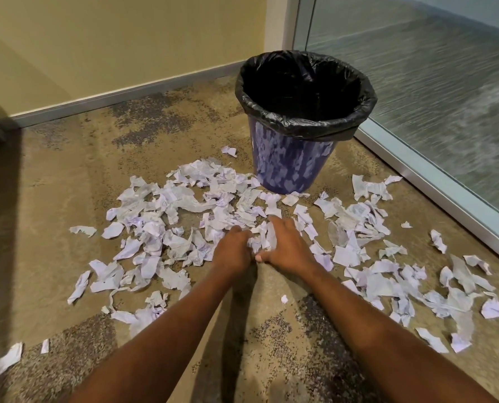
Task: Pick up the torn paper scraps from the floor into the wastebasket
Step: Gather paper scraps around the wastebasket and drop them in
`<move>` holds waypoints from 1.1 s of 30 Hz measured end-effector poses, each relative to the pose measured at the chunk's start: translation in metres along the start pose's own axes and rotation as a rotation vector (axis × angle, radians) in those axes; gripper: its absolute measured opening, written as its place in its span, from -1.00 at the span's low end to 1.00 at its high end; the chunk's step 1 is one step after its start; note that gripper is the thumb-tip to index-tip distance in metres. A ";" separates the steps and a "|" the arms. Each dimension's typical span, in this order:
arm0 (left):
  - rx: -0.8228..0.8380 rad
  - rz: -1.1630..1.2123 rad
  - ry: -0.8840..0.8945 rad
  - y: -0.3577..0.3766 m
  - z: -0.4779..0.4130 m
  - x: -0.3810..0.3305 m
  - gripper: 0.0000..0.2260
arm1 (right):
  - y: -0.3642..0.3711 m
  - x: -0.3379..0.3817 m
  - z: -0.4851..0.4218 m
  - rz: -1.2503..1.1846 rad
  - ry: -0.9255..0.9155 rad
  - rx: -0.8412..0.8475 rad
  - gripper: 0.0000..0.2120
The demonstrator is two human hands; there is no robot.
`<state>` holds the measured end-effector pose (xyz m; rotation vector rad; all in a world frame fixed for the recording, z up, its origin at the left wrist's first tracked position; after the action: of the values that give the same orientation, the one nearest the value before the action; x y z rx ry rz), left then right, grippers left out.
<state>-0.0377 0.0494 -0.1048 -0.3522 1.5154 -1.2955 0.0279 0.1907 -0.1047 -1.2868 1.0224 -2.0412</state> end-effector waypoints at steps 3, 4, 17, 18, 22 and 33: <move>-0.023 0.023 -0.007 -0.001 -0.001 0.002 -0.82 | 0.003 0.006 -0.009 0.071 -0.034 0.047 -0.08; -0.025 0.038 -0.018 0.000 -0.001 0.004 -0.86 | 0.004 0.007 -0.011 0.053 -0.048 0.037 -0.18; -0.012 0.720 -0.253 -0.009 0.000 0.006 -0.81 | 0.004 0.009 -0.003 -1.020 0.313 0.177 -0.65; 0.004 0.798 -0.260 -0.015 0.000 0.001 -0.81 | -0.001 0.013 -0.003 -1.102 0.311 0.192 -0.64; -0.049 0.969 -0.299 -0.046 -0.002 -0.022 -0.84 | -0.030 0.035 -0.004 -1.244 0.253 0.180 -0.59; -0.202 1.302 -0.033 -0.143 0.000 -0.089 -0.79 | -0.140 0.117 0.009 -1.336 -0.005 0.073 -0.67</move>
<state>-0.0578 0.0652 0.0615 0.4581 1.3888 -0.1024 -0.0171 0.1822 0.0718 -2.2498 -0.0902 -2.8617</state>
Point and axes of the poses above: each hand's wrist, its own z-axis away from the middle knuckle, its own y-axis out of the palm, x = y × z, the point moved 5 cm from there along -z, towards the middle knuckle, and after that the axes turned 2 degrees about x, right-handed, at the moved point
